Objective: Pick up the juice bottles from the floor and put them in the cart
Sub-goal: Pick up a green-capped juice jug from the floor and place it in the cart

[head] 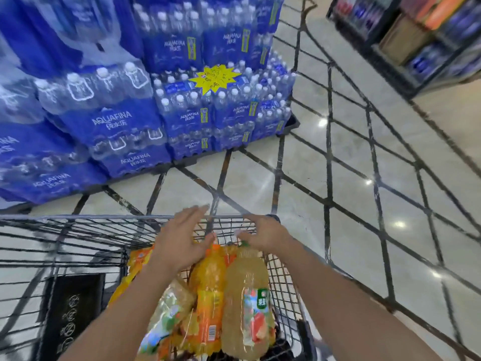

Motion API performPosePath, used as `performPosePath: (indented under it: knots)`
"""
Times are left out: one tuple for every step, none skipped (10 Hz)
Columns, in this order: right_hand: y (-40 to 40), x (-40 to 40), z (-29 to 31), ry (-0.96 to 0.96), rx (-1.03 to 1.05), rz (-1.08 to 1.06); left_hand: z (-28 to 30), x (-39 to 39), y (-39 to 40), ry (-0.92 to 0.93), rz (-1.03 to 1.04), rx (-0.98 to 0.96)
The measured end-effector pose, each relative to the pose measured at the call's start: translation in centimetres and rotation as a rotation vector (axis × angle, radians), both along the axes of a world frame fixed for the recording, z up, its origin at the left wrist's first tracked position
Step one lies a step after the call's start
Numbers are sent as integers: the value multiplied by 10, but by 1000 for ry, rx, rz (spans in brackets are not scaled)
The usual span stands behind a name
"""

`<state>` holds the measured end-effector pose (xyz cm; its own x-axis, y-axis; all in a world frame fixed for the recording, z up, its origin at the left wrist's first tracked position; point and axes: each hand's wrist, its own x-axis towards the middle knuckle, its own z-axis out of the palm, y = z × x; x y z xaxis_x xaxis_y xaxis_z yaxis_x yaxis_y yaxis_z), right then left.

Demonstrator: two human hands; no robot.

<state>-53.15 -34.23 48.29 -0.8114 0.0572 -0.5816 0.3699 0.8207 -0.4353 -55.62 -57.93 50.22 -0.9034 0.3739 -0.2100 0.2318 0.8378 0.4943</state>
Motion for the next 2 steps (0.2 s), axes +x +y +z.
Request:
performPosePath:
  knots:
    - [20, 22, 36, 143, 35, -34, 32, -19, 18, 95, -116, -84]
    - [49, 44, 82, 300, 154, -61, 71, -29, 44, 201, -175, -96]
